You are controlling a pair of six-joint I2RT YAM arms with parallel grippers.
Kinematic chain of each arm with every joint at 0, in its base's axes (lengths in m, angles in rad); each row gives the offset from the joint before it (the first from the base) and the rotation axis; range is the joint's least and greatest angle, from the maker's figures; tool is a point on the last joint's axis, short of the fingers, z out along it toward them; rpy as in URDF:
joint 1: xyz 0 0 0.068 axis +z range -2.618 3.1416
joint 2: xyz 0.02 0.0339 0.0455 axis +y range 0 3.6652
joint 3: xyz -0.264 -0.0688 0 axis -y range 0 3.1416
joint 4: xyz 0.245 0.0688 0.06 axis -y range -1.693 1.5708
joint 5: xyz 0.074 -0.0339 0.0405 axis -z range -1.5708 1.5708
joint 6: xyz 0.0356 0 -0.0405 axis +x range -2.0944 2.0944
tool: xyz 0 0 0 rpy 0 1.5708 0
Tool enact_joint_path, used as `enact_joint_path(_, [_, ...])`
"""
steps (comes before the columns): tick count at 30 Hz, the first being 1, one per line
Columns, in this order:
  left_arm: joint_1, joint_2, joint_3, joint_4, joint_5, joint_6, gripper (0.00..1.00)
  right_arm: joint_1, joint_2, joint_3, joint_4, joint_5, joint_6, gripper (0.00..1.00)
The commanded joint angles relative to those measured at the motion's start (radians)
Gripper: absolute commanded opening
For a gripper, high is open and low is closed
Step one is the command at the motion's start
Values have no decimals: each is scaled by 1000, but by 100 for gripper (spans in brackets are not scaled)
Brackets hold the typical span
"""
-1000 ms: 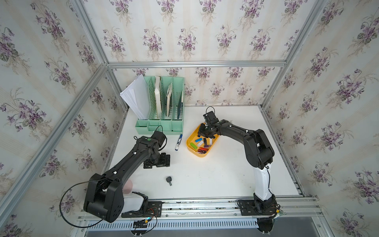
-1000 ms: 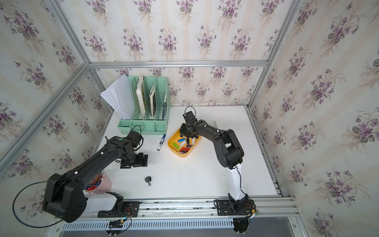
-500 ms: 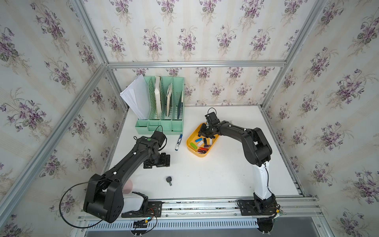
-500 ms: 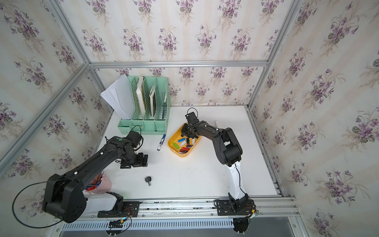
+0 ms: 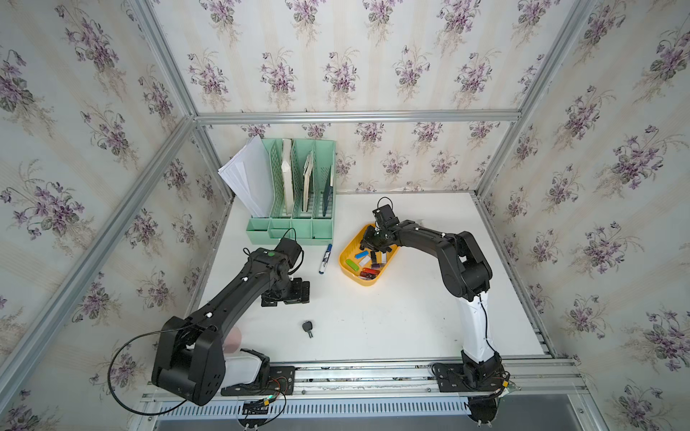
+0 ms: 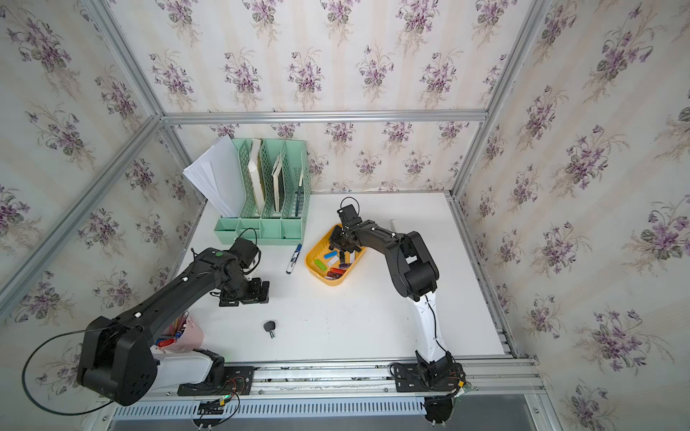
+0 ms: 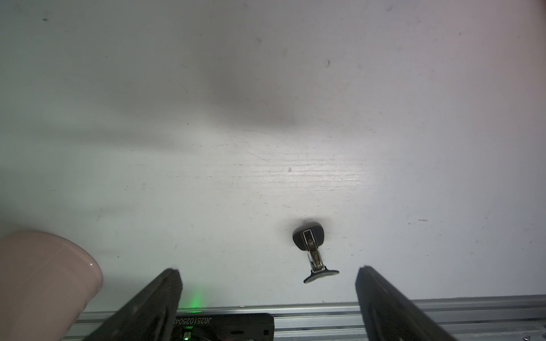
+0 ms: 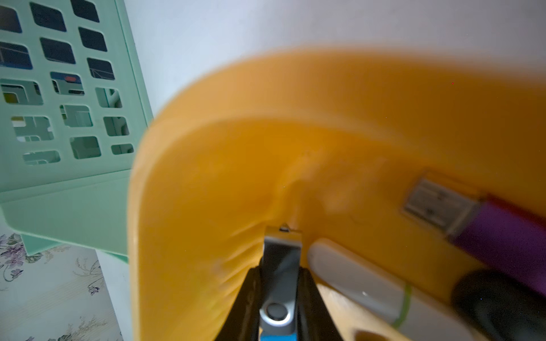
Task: Put the usb flash drive into the storage box
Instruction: Place the USB flash in the storage box, then reset both arms
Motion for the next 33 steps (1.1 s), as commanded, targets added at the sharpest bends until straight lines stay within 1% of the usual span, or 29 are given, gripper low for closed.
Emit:
enact_joint_path(1, [1, -5, -3, -3, 2, 5, 97, 0, 6, 9, -12, -14, -19, 30])
enact_joint_path(3, [0, -7, -3, -3, 2, 5, 97, 1, 3, 9, -16, -12, -22, 40])
enact_joint_path(4, [0, -8, -2, -3, 2, 5, 97, 1, 3, 9, -19, -9, -24, 42])
enact_joint_path(7, [1, -10, -1, -3, 3, 5, 97, 0, -6, 9, -28, -4, -30, 47])
enact_joint_path(11, [1, -15, 0, -5, 3, 6, 97, 3, -48, 0, -43, 20, -40, 47])
enact_joint_path(13, [0, -16, 10, -3, 2, 12, 97, 11, -103, -7, -59, 44, -59, 47])
enact_joint_path(15, [1, -17, 26, 0, 2, 22, 100, 20, -178, -27, -68, 58, -82, 47])
enact_joint_path(16, [2, -21, 40, -1, -3, 26, 99, 50, -224, -39, -82, 72, -102, 49])
enact_joint_path(17, [2, -26, 51, 0, -11, 27, 99, 71, -267, -50, -99, 85, -122, 52])
enact_joint_path(20, [10, -54, 98, 5, -42, 31, 99, 98, -411, -94, -160, 125, -196, 67])
enact_joint_path(21, [13, -69, 116, 13, -65, 32, 99, 100, -470, -124, -174, 141, -221, 73])
enact_joint_path(23, [13, -104, 141, 40, -137, 25, 99, 98, -579, -199, -178, 181, -260, 93])
enact_joint_path(24, [13, -130, 148, 63, -195, 20, 99, 95, -630, -239, -180, 194, -287, 99])
enact_joint_path(26, [13, -192, 123, 149, -304, 19, 99, 86, -708, -308, -202, 254, -327, 100])
enact_joint_path(27, [13, -239, 87, 226, -355, 36, 99, 78, -745, -345, -212, 285, -349, 100])
enact_joint_path(29, [11, -333, -15, 414, -445, 124, 99, 61, -808, -413, -220, 363, -373, 100])
enact_joint_path(30, [13, -384, -88, 530, -508, 169, 99, 54, -841, -448, -211, 418, -391, 100])
enact_joint_path(32, [12, -452, -221, 706, -645, 216, 99, 42, -909, -509, -183, 529, -426, 100])
enact_joint_path(33, [15, -472, -281, 814, -663, 279, 99, 42, -943, -549, -151, 605, -449, 100])
